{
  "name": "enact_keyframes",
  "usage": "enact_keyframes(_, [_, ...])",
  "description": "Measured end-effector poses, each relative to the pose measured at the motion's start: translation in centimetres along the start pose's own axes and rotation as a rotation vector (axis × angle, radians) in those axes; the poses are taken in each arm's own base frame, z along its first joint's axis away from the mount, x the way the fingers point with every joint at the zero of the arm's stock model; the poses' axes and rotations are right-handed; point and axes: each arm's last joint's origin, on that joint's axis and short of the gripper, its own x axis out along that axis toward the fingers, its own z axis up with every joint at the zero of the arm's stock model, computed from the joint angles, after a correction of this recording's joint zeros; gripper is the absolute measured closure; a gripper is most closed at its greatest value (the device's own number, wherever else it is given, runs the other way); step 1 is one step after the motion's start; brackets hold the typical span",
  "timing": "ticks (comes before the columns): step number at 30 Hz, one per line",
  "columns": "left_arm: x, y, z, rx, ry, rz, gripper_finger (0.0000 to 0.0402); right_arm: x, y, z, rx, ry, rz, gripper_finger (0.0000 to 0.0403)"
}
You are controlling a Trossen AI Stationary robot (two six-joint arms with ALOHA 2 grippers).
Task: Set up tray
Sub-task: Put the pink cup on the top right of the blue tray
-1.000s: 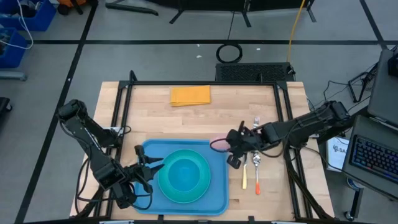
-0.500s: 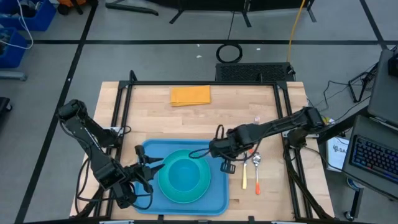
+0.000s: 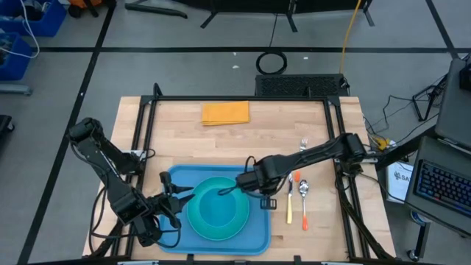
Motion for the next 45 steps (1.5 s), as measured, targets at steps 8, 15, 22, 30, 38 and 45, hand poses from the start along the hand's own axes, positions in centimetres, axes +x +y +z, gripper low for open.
enact_keyframes(8, [0.0, 0.0, 0.0, 0.001, -0.001, 0.001, 0.0284, 0.0, 0.3, 0.0, -0.140, -0.014, -0.024, 0.0403])
enact_keyframes(15, [0.0, 0.0, 0.0, 0.001, -0.002, 0.002, 0.0284, 1.1, 1.1, 0.1, -0.284, 0.012, -0.109, 0.0403])
enact_keyframes(22, [0.0, 0.0, 0.0, 0.001, -0.001, 0.004, 0.0284, 2.0, 1.4, 0.2, -0.381, 0.064, -0.170, 0.0403])
enact_keyframes(30, [0.3, 0.1, 0.1, -0.007, 0.010, 0.003, 0.0284, 2.7, 2.2, 0.3, -0.530, 0.077, -0.260, 0.0403])
enact_keyframes(38, [0.3, 0.1, 0.0, -0.007, 0.015, -0.005, 0.0284, 2.7, 2.9, 0.6, -0.536, 0.013, -0.247, 0.0397])
enact_keyframes(45, [0.3, 0.1, 0.0, -0.007, 0.019, -0.012, 0.0284, 2.7, 2.9, 0.6, -0.535, 0.017, -0.243, 0.0392])
